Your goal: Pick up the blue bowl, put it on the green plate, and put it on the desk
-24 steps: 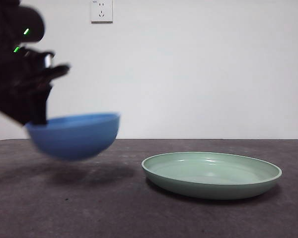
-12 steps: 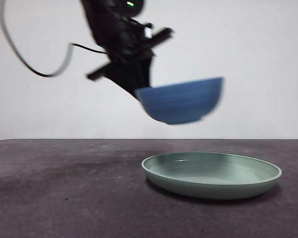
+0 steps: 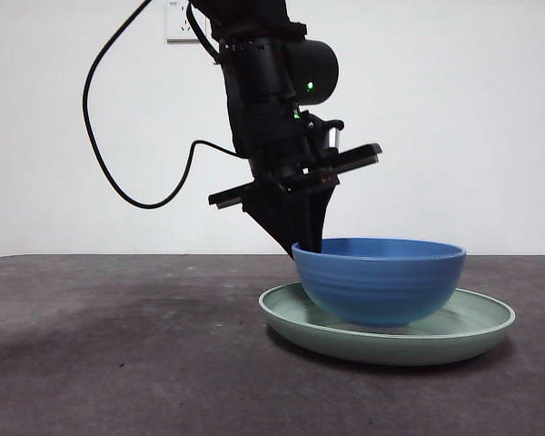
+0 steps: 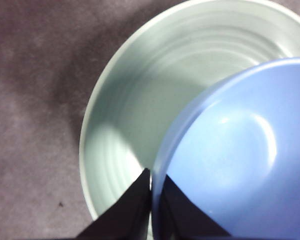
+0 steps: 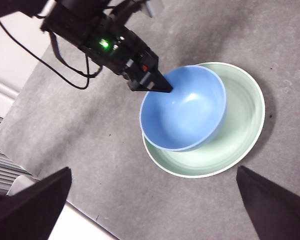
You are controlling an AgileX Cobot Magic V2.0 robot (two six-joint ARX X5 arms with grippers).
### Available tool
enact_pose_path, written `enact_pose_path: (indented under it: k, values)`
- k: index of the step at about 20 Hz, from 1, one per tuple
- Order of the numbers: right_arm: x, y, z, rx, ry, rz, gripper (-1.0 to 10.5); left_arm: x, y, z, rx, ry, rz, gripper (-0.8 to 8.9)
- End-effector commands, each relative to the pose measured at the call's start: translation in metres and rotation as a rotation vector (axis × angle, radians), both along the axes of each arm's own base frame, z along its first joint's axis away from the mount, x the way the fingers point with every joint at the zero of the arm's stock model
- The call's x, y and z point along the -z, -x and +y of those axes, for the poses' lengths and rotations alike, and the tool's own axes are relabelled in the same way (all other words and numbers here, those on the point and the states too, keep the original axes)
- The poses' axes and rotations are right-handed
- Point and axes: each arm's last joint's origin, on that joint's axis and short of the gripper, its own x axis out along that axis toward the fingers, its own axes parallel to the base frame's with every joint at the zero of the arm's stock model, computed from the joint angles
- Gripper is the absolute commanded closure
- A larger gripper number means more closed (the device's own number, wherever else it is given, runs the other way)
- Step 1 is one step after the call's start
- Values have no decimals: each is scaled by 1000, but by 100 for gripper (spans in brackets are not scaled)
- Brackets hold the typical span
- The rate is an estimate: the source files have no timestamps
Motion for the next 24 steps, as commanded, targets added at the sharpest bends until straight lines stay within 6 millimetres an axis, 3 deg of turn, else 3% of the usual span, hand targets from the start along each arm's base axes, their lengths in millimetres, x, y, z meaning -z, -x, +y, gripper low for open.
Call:
enact_pose_path:
  k: [1, 7, 15, 19, 24]
  values:
    - [-6, 0, 0, -6, 2, -23, 373, 2, -2, -10, 24, 16, -22, 799]
    - [-6, 0, 0, -6, 3, -21, 373, 2, -1, -11, 25, 15, -20, 747]
    - [-6, 0, 0, -6, 3, -21, 373, -3, -4, -12, 18, 31, -36, 274]
    - [-6, 0, 0, -6, 2, -20, 373, -29, -6, -5, 37, 1, -41, 250]
    - [-5, 0, 0, -6, 3, -16, 373, -87, 7, 15, 99, -61, 2, 251]
